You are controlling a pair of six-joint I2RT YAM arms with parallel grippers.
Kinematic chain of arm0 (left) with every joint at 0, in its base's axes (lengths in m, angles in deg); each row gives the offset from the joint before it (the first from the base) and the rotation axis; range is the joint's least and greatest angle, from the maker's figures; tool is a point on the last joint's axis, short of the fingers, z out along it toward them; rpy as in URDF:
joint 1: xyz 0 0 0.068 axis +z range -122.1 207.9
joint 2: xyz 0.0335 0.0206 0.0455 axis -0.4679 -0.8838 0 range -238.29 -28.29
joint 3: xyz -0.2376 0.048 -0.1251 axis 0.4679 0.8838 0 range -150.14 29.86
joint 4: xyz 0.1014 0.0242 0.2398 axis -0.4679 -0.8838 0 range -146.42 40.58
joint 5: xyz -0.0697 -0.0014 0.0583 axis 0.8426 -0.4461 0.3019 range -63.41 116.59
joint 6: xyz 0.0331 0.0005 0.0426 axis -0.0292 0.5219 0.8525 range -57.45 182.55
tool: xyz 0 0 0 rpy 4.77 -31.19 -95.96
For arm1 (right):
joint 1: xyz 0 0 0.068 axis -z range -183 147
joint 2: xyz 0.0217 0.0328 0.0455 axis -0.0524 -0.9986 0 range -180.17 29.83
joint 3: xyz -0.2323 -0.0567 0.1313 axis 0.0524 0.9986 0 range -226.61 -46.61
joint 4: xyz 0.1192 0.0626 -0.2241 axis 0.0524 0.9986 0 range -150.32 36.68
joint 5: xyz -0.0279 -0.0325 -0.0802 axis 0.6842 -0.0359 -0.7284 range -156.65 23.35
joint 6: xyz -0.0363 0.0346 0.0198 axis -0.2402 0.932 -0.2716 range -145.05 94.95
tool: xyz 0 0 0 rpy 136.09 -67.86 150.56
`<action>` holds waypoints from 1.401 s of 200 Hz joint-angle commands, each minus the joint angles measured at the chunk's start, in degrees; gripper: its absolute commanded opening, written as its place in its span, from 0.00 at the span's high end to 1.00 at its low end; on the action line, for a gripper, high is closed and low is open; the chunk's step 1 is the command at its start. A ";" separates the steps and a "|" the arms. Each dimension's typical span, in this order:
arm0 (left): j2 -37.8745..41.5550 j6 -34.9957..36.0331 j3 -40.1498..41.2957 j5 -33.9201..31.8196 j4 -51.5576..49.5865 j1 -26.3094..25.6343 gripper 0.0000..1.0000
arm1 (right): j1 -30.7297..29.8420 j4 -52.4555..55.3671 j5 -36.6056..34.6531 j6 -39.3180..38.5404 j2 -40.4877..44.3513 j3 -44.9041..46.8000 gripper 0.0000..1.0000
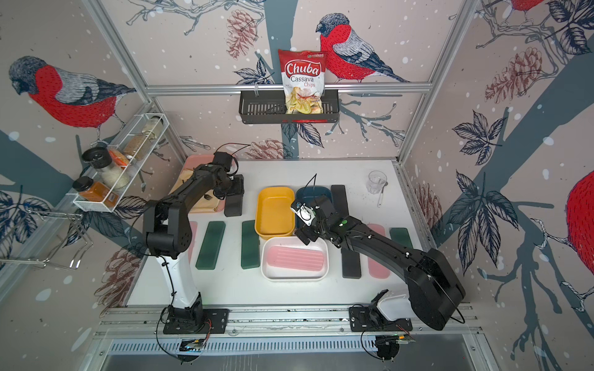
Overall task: Place the pencil cases by color into the storage box
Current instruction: Pick up the pencil case from the center of the board, then place the pencil case at the storage box.
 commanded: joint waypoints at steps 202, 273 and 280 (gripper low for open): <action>2.84 -18.44 0.41 5.85 -5.01 -20.02 0.45 | 13.43 -3.32 -4.61 11.55 2.48 -0.14 0.00; -0.32 -20.57 1.53 3.95 0.04 -21.35 0.46 | 13.78 -3.15 -4.84 12.80 5.50 2.52 0.00; -0.79 -20.64 1.61 3.70 0.41 -21.46 0.46 | 13.76 -3.16 -4.84 12.89 5.97 2.85 0.00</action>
